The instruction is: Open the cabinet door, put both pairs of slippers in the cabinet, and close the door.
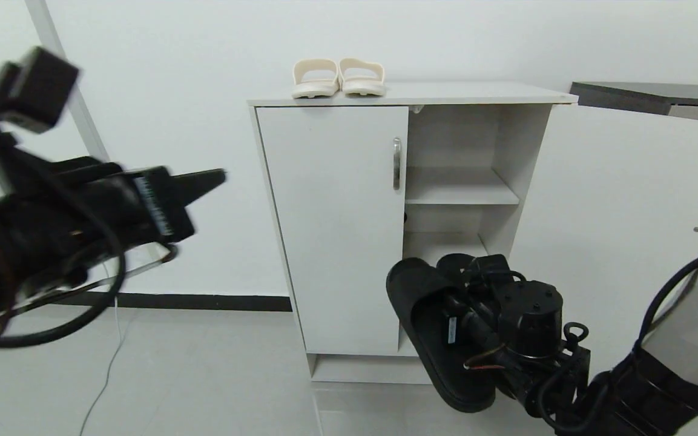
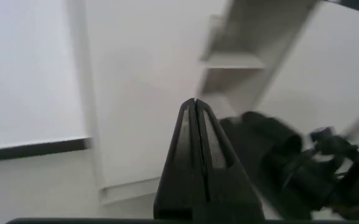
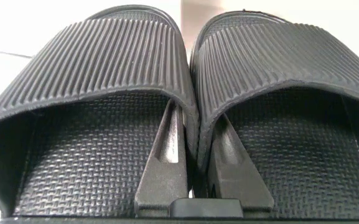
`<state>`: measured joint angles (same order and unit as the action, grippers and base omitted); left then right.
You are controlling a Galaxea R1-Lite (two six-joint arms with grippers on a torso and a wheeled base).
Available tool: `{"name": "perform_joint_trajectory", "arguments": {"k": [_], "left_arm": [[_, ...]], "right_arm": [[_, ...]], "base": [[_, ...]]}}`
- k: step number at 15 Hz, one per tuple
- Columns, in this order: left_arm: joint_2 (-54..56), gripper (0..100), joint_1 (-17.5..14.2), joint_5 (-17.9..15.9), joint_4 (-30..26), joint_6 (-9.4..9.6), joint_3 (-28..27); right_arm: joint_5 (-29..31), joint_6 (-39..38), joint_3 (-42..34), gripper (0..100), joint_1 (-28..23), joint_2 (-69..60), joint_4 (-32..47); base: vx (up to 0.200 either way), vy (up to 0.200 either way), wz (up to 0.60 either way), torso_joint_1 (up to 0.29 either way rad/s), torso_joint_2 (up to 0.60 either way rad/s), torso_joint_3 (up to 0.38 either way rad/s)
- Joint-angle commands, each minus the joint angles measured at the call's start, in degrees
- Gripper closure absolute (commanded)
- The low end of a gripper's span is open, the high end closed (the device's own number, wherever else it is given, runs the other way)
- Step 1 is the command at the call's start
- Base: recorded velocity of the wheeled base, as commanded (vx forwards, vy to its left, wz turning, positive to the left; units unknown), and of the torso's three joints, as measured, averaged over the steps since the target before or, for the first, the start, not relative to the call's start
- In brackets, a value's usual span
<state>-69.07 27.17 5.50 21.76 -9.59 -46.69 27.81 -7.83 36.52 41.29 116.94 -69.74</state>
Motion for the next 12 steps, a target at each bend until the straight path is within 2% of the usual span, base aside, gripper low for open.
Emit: {"name": "perform_joint_trajectory", "arguments": {"k": [1, 2, 4, 5, 7, 9, 10, 11, 12], "left_arm": [[24.8, 100, -14.0, 6.5, -10.1, 1.86, 13.0], [30.0, 100, -17.5, 6.8, -12.9, 1.95, 15.5], [39.7, 100, -23.4, 10.8, -16.7, 2.12, 20.0], [44.3, 100, -25.1, 11.4, -17.2, 2.12, 23.8], [53.4, 100, -28.1, 11.4, -17.6, 3.88, 34.9], [63.0, 100, -29.5, 11.2, -18.0, 4.76, 41.4], [66.3, 100, -28.9, 10.5, -17.9, 6.17, 43.5], [69.0, 100, -27.1, 9.0, -17.9, 8.01, 45.2], [69.1, 100, -27.1, 5.8, -18.7, 9.51, 46.7]], "right_arm": [[2.5, 0.0, 3.0, 100, -1.5, 3.6, 0.0], [3.8, 0.2, 3.7, 100, -1.5, 3.6, 0.0], [5.9, 0.4, 4.5, 100, -1.7, 3.6, 0.1], [6.4, 0.4, 4.4, 100, -1.7, 3.6, 0.1], [6.6, 0.4, 4.5, 100, -1.7, 3.7, 0.2], [7.8, 0.5, 4.7, 100, -1.6, 3.4, 0.9], [8.1, 0.5, 4.7, 100, -1.7, 3.2, 1.5], [8.1, 0.4, 4.6, 100, -1.6, 3.0, 2.0], [8.1, 0.4, 4.6, 100, -1.6, 3.1, 2.4]], "base": [[0.0, 0.0, 0.0, 0.0, 0.0, 0.0], [0.0, 0.0, 0.0, 0.0, 0.0, 0.0], [0.0, 0.0, 0.0, 0.0, 0.0, 0.0], [0.0, 0.0, 0.0, 0.0, 0.0, 0.0], [0.0, 0.0, 0.0, 0.0, 0.0, 0.0], [0.0, 0.0, 0.0, 0.0, 0.0, 0.0], [0.0, 0.0, 0.0, 0.0, 0.0, 0.0], [0.0, 0.0, 0.0, 0.0, 0.0, 0.0], [0.0, 0.0, 0.0, 0.0, 0.0, 0.0]]}}
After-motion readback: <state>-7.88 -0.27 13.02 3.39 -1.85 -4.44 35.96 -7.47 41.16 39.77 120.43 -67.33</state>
